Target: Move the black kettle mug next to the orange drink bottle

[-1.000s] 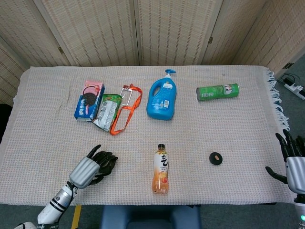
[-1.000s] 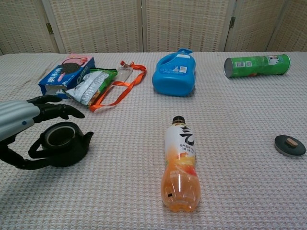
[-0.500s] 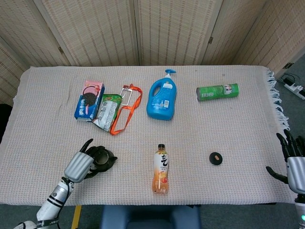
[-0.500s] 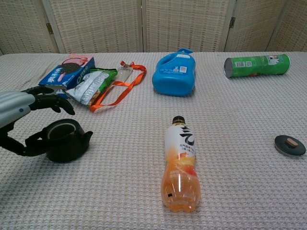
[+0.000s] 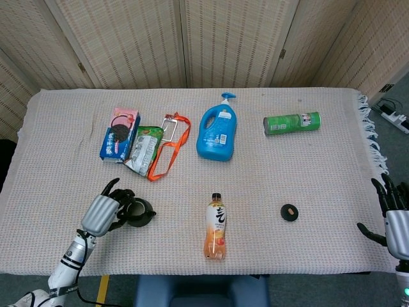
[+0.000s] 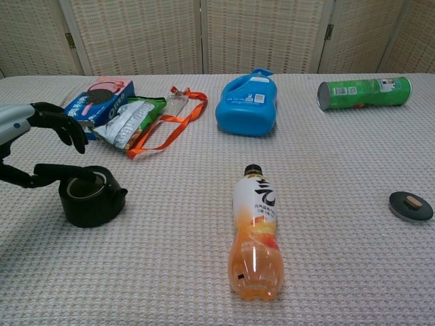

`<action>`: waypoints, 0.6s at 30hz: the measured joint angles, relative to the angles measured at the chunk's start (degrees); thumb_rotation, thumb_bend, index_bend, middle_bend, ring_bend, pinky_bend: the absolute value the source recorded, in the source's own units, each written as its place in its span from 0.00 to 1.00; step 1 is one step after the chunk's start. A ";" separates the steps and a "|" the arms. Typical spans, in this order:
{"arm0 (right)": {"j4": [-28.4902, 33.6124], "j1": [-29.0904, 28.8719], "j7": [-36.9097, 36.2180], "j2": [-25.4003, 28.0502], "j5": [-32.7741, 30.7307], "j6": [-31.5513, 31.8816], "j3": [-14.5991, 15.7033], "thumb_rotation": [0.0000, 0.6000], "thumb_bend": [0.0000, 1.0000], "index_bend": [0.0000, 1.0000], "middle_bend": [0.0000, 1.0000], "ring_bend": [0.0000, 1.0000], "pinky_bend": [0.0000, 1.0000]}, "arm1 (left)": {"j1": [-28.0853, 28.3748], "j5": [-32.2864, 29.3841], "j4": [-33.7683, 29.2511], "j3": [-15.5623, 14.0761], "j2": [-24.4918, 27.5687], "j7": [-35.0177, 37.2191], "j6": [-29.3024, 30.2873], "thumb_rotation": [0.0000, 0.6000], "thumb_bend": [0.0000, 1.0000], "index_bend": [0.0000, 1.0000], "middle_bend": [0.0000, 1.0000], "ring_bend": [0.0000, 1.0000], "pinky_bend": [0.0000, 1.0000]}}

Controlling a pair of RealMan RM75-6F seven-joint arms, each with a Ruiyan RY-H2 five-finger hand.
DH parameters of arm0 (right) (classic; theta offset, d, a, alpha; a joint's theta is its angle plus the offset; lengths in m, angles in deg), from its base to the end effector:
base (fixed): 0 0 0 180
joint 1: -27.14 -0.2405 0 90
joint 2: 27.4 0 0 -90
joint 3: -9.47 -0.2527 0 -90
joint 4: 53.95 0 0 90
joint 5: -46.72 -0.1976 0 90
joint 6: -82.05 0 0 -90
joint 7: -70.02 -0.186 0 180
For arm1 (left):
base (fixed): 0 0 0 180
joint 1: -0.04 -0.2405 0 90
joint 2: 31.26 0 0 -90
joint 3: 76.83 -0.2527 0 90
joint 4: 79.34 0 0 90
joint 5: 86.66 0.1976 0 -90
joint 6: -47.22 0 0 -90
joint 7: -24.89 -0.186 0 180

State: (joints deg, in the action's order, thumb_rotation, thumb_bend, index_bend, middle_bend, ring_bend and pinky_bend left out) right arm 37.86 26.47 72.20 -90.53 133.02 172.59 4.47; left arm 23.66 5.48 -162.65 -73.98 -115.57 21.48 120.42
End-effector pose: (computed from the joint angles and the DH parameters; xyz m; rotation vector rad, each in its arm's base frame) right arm -0.3092 -0.2056 0.1975 1.2953 -0.7962 0.8871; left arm -0.1968 0.2936 0.0277 -1.7866 -0.8603 -1.1512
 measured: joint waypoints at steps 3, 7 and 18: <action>-0.19 0.08 -0.29 0.02 0.01 0.12 -0.01 1.00 0.16 0.06 0.04 0.15 0.00 | 0.38 0.14 -0.09 -0.14 -0.22 -0.99 -0.28 1.00 0.43 0.51 0.32 0.33 0.09; -0.49 0.16 -0.73 -0.03 -0.07 0.16 -0.04 1.00 0.16 0.06 0.04 0.15 0.00 | 0.94 0.27 -0.22 -0.19 -0.60 -2.10 -0.61 1.00 0.50 0.56 0.32 0.33 0.09; -1.27 0.13 -1.63 -0.24 -0.52 -0.15 -0.19 1.00 0.16 0.06 0.04 0.15 0.00 | 2.60 0.00 -0.33 0.24 -1.30 -2.00 -1.63 1.00 0.62 0.68 0.35 0.35 0.09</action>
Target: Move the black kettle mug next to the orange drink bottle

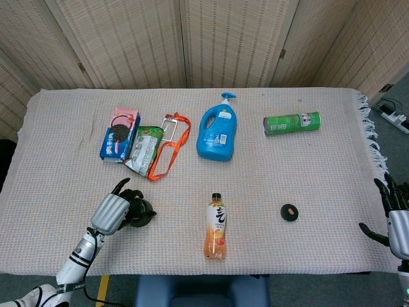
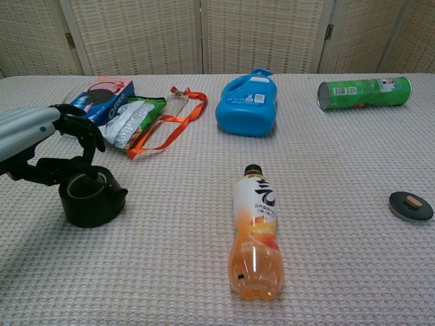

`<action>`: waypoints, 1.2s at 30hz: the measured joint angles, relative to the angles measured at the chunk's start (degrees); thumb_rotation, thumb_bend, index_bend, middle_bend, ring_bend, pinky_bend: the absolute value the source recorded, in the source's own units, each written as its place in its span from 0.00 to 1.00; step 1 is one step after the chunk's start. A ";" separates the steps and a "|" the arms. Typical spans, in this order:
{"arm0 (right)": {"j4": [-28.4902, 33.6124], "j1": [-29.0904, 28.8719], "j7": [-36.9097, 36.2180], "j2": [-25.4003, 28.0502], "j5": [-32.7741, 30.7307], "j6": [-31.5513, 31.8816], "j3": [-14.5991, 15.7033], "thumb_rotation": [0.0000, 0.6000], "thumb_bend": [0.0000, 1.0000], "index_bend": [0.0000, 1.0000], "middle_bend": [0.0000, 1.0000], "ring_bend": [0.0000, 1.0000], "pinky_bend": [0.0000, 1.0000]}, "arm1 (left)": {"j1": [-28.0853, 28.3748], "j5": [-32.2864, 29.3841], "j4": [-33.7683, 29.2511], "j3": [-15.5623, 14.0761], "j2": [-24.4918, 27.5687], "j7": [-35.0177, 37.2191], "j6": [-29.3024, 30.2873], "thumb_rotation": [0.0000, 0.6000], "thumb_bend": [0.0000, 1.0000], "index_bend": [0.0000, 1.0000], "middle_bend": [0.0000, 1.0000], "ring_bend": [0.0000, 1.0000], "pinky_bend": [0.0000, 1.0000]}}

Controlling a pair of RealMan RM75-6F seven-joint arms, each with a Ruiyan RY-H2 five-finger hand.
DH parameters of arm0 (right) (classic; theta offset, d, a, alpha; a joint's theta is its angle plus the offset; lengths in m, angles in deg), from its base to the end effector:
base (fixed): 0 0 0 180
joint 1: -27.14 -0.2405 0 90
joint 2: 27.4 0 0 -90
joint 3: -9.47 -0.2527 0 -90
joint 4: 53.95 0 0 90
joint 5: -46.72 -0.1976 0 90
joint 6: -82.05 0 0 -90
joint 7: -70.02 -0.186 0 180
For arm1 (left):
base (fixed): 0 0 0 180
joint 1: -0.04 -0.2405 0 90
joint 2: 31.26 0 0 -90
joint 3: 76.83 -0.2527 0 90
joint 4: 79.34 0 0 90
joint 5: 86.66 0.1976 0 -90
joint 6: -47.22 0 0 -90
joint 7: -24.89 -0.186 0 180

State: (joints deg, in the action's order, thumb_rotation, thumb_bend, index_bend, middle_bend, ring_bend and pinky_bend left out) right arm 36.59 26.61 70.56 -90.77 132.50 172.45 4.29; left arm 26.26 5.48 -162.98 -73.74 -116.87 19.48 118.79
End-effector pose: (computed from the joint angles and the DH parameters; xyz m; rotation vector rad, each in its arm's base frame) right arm -0.3148 -0.2054 0.1992 1.2818 -0.8072 0.8901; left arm -0.1786 0.2996 0.0166 -1.8396 -0.8251 -1.1619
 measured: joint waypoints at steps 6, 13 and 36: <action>-0.30 0.04 -0.40 -0.15 -0.05 -0.02 0.00 1.00 0.16 0.06 0.04 0.16 0.00 | 1.23 0.21 -0.69 0.58 0.75 2.37 -0.30 1.00 0.63 0.71 0.36 0.36 0.10; -0.53 0.24 -0.77 -0.26 0.21 0.35 0.08 1.00 0.16 0.06 0.04 0.16 0.00 | 3.38 0.51 -2.39 1.80 2.46 3.66 -1.42 1.00 0.63 0.72 0.37 0.36 0.10; -1.45 1.55 -1.84 -0.62 1.56 1.87 1.06 1.00 0.16 0.06 0.04 0.16 0.00 | 17.12 -4.09 -6.84 10.38 0.63 -1.24 -11.74 1.00 0.63 0.71 0.38 0.37 0.10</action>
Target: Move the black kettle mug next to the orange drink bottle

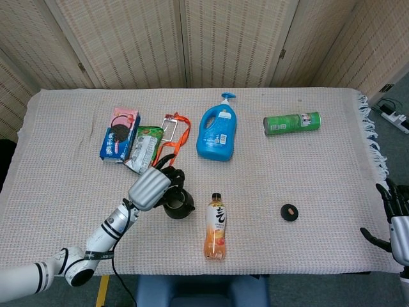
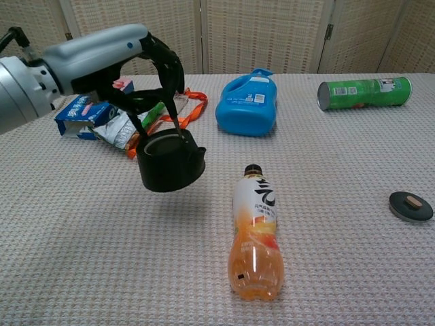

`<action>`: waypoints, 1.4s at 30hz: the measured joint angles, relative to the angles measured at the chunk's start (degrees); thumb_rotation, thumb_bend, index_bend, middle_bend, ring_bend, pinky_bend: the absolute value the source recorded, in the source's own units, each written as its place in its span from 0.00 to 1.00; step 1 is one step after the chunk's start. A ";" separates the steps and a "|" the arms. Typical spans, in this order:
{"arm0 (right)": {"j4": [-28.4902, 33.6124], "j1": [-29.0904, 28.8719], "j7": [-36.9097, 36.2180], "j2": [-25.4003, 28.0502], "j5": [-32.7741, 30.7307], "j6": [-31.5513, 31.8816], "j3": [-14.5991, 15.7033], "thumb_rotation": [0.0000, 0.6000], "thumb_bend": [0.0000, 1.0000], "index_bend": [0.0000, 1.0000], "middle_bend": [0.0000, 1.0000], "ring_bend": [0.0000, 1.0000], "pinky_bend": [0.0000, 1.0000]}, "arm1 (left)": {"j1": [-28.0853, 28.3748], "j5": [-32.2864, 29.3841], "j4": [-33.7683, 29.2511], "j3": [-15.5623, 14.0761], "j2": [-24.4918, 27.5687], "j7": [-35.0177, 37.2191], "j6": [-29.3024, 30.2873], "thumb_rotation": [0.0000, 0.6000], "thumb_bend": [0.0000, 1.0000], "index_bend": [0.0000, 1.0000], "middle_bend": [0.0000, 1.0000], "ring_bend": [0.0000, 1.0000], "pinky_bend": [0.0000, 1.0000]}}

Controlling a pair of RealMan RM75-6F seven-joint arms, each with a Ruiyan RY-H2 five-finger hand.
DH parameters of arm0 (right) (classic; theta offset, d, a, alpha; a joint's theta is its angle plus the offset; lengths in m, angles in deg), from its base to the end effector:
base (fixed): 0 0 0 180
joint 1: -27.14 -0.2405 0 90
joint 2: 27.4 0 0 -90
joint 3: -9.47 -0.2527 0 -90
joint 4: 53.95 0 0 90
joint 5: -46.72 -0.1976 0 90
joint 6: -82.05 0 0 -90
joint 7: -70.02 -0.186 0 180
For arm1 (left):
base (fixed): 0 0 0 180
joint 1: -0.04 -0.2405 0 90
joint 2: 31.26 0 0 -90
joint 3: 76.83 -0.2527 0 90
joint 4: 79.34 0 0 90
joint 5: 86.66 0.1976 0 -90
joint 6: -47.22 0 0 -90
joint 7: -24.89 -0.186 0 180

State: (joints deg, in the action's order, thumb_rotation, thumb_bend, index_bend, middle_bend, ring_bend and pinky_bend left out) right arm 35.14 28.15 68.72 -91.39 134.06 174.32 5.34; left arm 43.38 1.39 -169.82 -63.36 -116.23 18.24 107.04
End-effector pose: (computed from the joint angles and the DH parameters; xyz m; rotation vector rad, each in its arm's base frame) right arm -0.3183 -0.1933 0.1981 1.2783 -0.8134 0.9046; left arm -0.0471 0.3526 0.0182 -2.0052 -0.7049 -1.3695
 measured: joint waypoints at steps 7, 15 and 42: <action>-0.08 0.12 0.00 0.05 -0.41 -0.23 -0.05 1.00 0.16 0.06 0.04 0.15 0.00 | 5.34 -3.72 3.65 2.86 -4.48 -1.54 -3.73 1.00 0.63 0.70 0.39 0.38 0.09; 0.07 -0.27 0.26 0.26 -0.82 -1.13 -0.28 1.00 0.16 0.07 0.04 0.15 0.00 | 10.61 -7.81 9.88 5.22 -9.79 -3.64 -6.55 1.00 0.63 0.69 0.39 0.38 0.09; 0.35 -1.52 1.20 0.67 -3.38 -4.28 -1.00 1.00 0.16 0.07 0.04 0.15 0.00 | 23.96 -17.82 25.93 9.34 -22.14 -7.73 -11.31 1.00 0.63 0.66 0.39 0.36 0.05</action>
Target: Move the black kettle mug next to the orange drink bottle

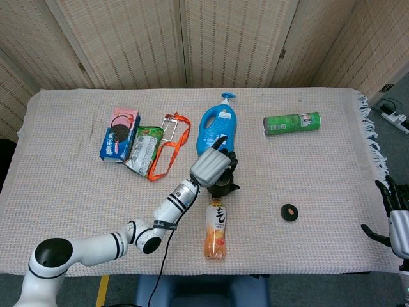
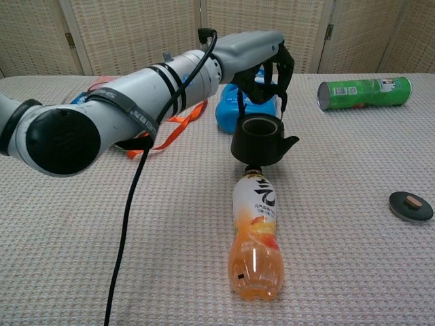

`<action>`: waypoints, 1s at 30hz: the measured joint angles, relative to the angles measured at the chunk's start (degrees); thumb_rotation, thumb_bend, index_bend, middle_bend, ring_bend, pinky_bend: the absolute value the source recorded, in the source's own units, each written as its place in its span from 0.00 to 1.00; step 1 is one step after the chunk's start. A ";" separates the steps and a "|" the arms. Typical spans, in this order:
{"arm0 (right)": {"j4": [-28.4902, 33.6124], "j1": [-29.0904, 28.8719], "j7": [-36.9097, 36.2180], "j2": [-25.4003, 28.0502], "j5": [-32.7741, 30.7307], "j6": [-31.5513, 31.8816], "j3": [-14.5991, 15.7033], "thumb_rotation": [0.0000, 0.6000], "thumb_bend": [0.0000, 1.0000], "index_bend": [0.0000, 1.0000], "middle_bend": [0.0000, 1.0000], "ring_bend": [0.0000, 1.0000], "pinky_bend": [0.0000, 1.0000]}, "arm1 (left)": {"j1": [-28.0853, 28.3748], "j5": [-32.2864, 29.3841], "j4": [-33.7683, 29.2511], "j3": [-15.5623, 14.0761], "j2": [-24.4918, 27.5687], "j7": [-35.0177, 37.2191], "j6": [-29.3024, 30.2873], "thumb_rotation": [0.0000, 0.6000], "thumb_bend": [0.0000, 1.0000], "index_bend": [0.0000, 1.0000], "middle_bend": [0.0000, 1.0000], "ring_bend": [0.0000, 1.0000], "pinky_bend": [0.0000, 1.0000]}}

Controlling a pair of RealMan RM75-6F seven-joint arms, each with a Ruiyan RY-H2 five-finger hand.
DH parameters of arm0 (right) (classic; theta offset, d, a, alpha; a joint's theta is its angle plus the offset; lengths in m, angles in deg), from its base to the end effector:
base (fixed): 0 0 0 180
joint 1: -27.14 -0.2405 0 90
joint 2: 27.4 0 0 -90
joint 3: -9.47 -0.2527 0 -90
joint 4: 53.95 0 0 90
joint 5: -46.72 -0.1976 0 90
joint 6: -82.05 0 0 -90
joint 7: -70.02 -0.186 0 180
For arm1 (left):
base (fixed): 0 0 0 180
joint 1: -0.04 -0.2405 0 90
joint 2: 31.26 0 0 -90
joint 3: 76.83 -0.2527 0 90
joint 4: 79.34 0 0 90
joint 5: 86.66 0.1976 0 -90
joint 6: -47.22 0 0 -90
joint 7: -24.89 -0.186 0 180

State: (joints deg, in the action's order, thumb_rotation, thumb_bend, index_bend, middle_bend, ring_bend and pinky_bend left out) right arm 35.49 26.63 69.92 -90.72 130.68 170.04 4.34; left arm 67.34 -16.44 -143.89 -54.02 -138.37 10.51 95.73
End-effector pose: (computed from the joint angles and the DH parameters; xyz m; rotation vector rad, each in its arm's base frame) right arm -0.3270 -0.2053 0.1969 1.2782 -0.8449 0.8431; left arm 0.0705 0.4152 -0.0757 -2.0387 -0.6834 -1.3108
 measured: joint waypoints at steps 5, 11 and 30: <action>-0.08 0.06 -0.03 0.01 -0.48 -0.12 -0.10 1.00 0.16 0.07 0.04 0.15 0.00 | 1.27 -0.48 0.53 -0.46 -1.61 -1.36 0.05 1.00 0.63 0.65 0.39 0.36 0.05; -0.32 0.02 -0.29 -0.08 -0.63 -0.31 -0.10 1.00 0.16 0.07 0.04 0.15 0.00 | 2.70 -1.51 1.09 -0.61 -3.23 -2.68 0.04 1.00 0.63 0.64 0.39 0.35 0.04; 0.02 0.03 0.08 0.26 -0.95 -0.40 -0.16 1.00 0.16 0.07 0.04 0.15 0.00 | 6.55 -3.98 8.27 1.04 -8.56 -3.96 1.15 1.00 0.62 0.63 0.39 0.36 0.03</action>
State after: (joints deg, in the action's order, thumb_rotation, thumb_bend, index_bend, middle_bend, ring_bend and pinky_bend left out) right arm 35.51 26.66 70.01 -90.47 129.72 169.64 4.19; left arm 73.89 -20.42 -135.62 -52.98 -146.93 6.56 96.88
